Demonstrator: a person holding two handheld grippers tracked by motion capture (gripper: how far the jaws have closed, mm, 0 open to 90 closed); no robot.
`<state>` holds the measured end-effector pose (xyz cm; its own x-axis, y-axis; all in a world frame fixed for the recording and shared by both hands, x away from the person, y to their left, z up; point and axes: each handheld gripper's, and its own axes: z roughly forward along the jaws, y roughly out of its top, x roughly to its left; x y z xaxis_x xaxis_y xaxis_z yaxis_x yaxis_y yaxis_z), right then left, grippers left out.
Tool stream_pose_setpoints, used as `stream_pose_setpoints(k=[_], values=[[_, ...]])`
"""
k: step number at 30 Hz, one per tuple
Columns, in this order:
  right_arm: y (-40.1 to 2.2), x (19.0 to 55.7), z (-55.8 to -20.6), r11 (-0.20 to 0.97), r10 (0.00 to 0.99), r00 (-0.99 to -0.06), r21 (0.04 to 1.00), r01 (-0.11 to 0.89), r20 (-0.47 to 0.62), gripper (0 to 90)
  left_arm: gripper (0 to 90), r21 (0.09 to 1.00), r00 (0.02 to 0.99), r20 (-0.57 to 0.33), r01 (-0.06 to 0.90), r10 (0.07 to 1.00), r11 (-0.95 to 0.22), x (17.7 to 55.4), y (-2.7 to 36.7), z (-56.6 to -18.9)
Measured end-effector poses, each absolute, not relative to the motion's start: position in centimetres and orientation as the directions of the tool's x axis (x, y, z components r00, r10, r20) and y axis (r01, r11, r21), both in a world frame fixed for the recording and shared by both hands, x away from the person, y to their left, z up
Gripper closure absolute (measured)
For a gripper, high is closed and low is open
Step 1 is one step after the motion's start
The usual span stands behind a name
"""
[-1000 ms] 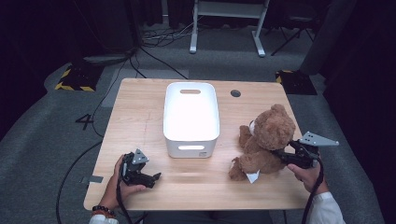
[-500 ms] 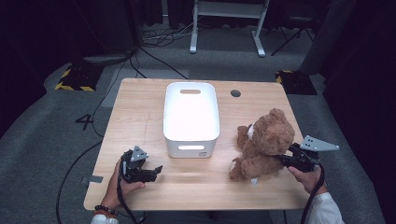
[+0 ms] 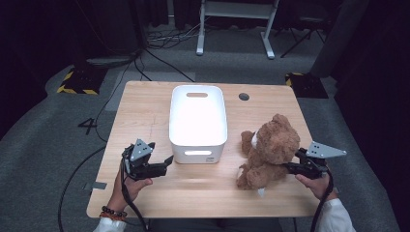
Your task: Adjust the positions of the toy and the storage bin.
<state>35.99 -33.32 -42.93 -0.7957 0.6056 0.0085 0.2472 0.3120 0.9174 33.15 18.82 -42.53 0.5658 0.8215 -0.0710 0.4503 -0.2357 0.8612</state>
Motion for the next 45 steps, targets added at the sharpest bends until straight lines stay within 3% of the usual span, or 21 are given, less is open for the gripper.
stream_pose_setpoints(k=[3,8,13,28,45], values=[[-33.4,36.0,-43.0,0.308,0.605,-0.796,0.917,0.252,0.015,53.8,17.4,0.877,0.561,-0.044,0.418,0.827,-0.237,33.5,18.5,-41.9],[-33.5,35.9,-43.0,0.311,0.603,-0.798,0.917,0.25,0.013,53.3,17.1,0.907,0.588,-0.095,0.383,0.803,-0.173,33.8,18.4,-40.2],[-33.3,35.9,-42.9,0.318,0.601,-0.799,0.916,0.247,0.007,53.1,16.5,0.915,0.587,-0.082,0.364,0.806,-0.172,34.9,17.9,-39.2],[-33.3,35.7,-43.0,0.332,0.577,-0.817,0.915,0.23,-0.004,51.5,19.2,0.862,0.543,-0.091,0.463,0.835,-0.208,39.7,16.1,-40.0],[-33.7,35.7,-43.0,0.334,0.57,-0.821,0.915,0.226,-0.005,49.9,40.5,0.828,0.551,-0.104,0.509,0.828,-0.234,40.9,14.4,-40.6]])
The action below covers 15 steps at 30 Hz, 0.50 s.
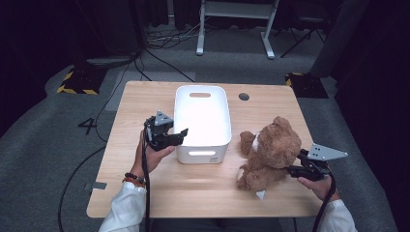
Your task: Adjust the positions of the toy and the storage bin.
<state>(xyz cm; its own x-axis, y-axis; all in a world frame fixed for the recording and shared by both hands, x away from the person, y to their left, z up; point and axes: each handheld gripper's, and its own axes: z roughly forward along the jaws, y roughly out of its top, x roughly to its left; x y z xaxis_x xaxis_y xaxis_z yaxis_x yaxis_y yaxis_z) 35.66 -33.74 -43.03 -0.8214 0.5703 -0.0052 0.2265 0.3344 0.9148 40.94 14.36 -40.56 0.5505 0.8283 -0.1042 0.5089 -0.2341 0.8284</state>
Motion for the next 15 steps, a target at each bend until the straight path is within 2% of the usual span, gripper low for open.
stream_pose_setpoints(k=[9,15], values=[[-34.1,35.9,-43.0,0.337,0.57,-0.821,0.916,0.218,-0.014,50.1,39.9,0.821,0.583,-0.096,0.505,0.807,-0.267,39.2,13.1,-40.5],[-34.0,36.1,-42.9,0.343,0.564,-0.826,0.915,0.212,-0.02,49.7,38.7,0.813,0.61,-0.05,0.485,0.791,-0.322,37.4,11.7,-40.3]])
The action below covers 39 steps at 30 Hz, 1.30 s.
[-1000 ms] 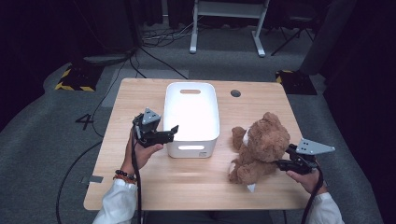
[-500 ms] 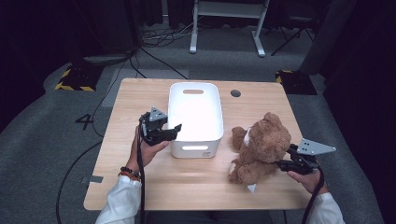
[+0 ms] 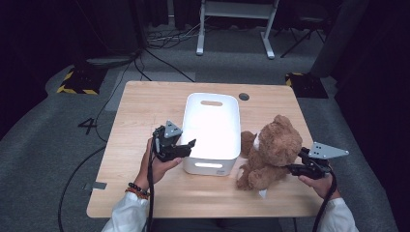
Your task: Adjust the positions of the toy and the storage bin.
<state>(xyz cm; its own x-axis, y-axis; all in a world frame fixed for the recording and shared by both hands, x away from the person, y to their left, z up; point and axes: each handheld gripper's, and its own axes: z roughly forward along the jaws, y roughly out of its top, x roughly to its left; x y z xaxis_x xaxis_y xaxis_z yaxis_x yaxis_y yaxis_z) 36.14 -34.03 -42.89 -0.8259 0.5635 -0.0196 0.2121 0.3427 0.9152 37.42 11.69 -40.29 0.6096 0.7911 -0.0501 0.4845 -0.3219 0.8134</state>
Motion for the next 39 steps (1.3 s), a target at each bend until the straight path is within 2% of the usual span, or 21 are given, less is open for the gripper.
stream_pose_setpoints(k=[8,15,20,29,34,39], values=[[-34.0,36.5,-42.9,0.344,0.548,-0.836,0.917,0.203,-0.021,48.9,35.2,0.807,0.631,-0.007,0.462,0.776,-0.368,36.1,10.3,-40.1],[-34.0,36.4,-42.8,0.347,0.547,-0.836,0.916,0.2,-0.025,47.4,33.4,0.809,0.638,-0.021,0.464,0.77,-0.362,36.1,10.2,-40.1],[-34.0,36.4,-42.8,0.343,0.547,-0.837,0.918,0.2,-0.022,43.9,27.6,0.829,0.658,-0.015,0.429,0.753,-0.359,35.8,10.6,-39.7],[-34.1,36.3,-42.9,0.342,0.545,-0.838,0.918,0.202,-0.019,45.9,22.8,0.898,0.663,0.031,0.311,0.748,-0.312,33.7,13.6,-37.3],[-34.1,36.3,-42.8,0.347,0.542,-0.84,0.916,0.202,-0.02,46.5,19.1,0.899,0.661,0.087,0.271,0.745,-0.345,31.9,15.6,-37.1],[-34.1,36.3,-42.8,0.348,0.541,-0.841,0.915,0.203,-0.02,46.8,15.9,0.875,0.673,0.135,0.264,0.727,-0.407,30.2,17.5,-38.6]])
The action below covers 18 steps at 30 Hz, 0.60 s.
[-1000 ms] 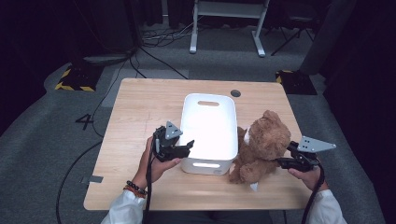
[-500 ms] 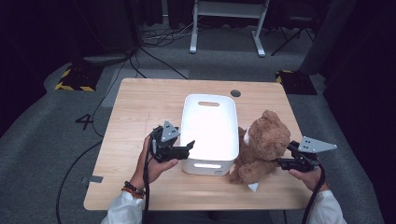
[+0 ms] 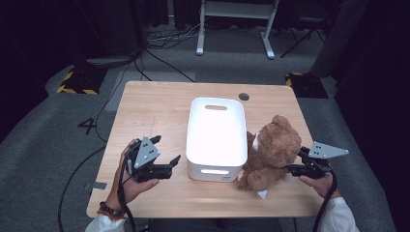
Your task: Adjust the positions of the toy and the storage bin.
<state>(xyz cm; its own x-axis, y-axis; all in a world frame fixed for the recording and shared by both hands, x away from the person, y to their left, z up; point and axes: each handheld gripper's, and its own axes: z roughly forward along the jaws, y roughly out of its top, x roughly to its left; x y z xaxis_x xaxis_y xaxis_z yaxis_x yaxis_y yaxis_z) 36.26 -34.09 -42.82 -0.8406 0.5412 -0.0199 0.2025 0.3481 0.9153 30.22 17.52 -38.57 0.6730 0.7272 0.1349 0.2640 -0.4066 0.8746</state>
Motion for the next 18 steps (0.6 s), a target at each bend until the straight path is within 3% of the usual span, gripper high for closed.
stream_pose_setpoints(k=[7,13,18], values=[[-34.1,36.1,-42.8,0.351,0.543,-0.839,0.913,0.206,-0.02,46.7,16.0,0.785,0.686,0.156,0.351,0.711,-0.511,30.0,18.0,-42.8],[-34.2,36.0,-42.9,0.351,0.536,-0.844,0.913,0.208,-0.014,46.7,16.9,0.759,0.71,0.094,0.403,0.698,-0.512,30.8,17.4,-46.1],[-33.9,36.0,-42.8,0.366,0.559,-0.829,0.907,0.207,-0.037,54.5,17.4,0.71,0.727,0.085,0.436,0.681,-0.554,31.5,15.9,-48.4]])
